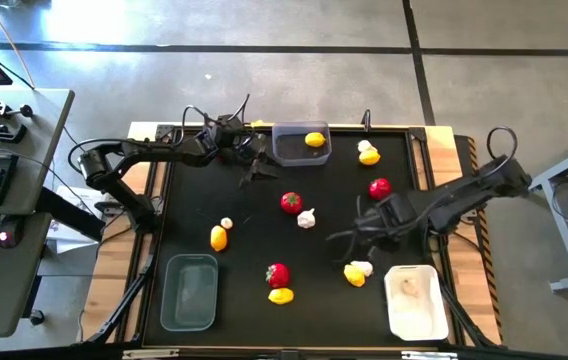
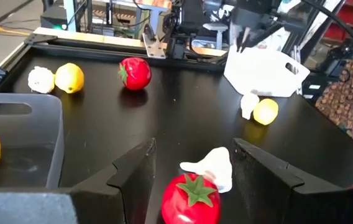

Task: Sort produce into baskets
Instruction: Put the center tomato into the dark green bin

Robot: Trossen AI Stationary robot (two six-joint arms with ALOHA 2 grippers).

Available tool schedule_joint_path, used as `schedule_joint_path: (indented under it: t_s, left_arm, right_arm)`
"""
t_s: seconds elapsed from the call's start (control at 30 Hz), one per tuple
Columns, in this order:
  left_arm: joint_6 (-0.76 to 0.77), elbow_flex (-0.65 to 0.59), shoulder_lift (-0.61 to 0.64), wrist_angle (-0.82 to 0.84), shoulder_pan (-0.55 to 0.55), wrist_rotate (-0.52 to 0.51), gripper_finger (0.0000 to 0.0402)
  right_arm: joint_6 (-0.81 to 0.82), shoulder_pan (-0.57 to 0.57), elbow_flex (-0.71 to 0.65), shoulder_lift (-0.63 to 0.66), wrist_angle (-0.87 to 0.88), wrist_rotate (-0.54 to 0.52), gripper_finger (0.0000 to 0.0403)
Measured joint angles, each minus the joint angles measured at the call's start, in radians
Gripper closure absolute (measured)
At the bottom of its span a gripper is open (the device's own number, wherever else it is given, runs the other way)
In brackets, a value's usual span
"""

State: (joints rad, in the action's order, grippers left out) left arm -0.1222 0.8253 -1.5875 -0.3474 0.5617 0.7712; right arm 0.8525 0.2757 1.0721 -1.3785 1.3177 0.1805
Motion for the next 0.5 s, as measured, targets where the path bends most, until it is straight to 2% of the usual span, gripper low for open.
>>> schedule_joint_path:
  t_s: [0.1,0.37,0.5]
  left_arm:
    - [0.012,0.000,0.000,0.007,0.000,0.007,0.0204]
    - [-0.029,0.000,0.000,0.058,0.000,0.011,0.0204]
    - [-0.036,0.000,0.000,0.066,0.000,0.008,0.0204]
  right_arm:
    - [-0.131,-0.072,-0.059,0.000,-0.168,-0.065,0.0393]
    - [-0.384,-0.237,-0.284,0.000,-0.743,-0.124,0.0402]
    - [-0.484,-0.322,-0.352,0.000,-0.912,-0.124,0.0402]
